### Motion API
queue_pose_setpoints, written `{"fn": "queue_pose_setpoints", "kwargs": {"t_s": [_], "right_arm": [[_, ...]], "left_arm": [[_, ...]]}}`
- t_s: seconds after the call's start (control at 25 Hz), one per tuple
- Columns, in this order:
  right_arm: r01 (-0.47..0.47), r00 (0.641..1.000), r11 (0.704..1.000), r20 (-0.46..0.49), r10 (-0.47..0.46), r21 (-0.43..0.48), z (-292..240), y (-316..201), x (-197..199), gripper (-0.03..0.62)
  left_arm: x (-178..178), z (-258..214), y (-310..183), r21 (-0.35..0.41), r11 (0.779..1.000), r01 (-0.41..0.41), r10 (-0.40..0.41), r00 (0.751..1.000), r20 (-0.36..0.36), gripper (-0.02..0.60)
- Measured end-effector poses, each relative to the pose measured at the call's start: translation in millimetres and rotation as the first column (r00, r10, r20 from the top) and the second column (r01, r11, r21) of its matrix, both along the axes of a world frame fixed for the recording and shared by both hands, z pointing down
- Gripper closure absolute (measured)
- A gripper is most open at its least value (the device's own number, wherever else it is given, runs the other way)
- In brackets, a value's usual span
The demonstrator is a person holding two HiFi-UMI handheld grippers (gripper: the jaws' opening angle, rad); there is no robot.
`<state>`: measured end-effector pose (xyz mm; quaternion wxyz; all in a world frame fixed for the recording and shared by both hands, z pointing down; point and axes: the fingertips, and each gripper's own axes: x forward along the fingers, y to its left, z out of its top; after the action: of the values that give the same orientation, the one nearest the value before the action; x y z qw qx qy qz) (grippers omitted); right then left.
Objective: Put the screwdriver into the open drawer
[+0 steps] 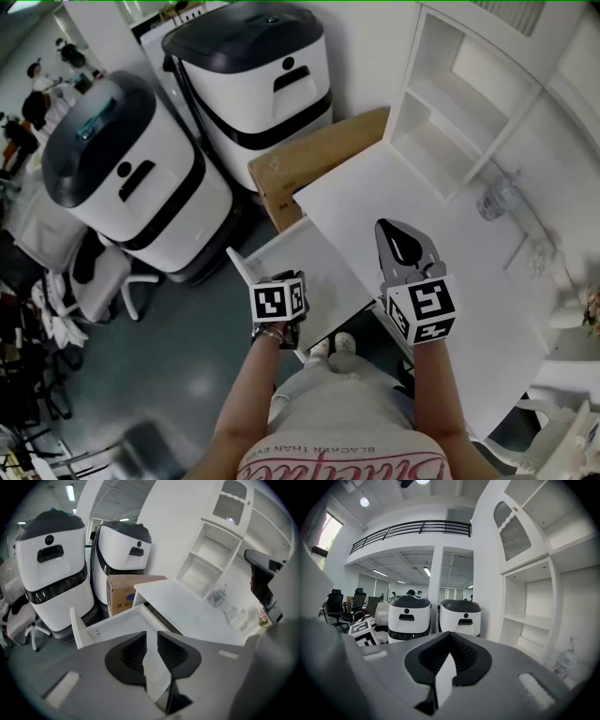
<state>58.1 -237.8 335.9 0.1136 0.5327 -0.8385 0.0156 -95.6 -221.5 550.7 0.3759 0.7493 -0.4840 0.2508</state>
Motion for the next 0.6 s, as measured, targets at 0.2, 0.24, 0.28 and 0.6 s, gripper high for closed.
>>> {"fn": "queue_pose_setpoints", "kwargs": {"t_s": [0.2,0.24,0.28,0.6], "right_arm": [[-0.020,1.000,1.000,0.002,0.020,0.024,-7,4,-3,0.592],[-0.026,1.000,0.999,0.009,0.026,0.030,-9,5,-3,0.592],[-0.031,0.999,0.999,0.018,0.031,0.036,-11,6,-5,0.592],[-0.050,0.998,0.997,0.031,0.049,0.063,-16,15,-17,0.592]], "left_arm": [[-8,-38,-13,0.139,0.990,-0.032,0.024,0.998,0.058,0.532],[-9,-46,-16,0.168,0.985,-0.040,0.028,0.997,0.073,0.541],[-11,-53,-19,0.196,0.979,-0.048,0.031,0.996,0.087,0.550],[-19,-117,-35,0.411,0.909,-0.072,0.041,0.996,0.084,0.566]]}}
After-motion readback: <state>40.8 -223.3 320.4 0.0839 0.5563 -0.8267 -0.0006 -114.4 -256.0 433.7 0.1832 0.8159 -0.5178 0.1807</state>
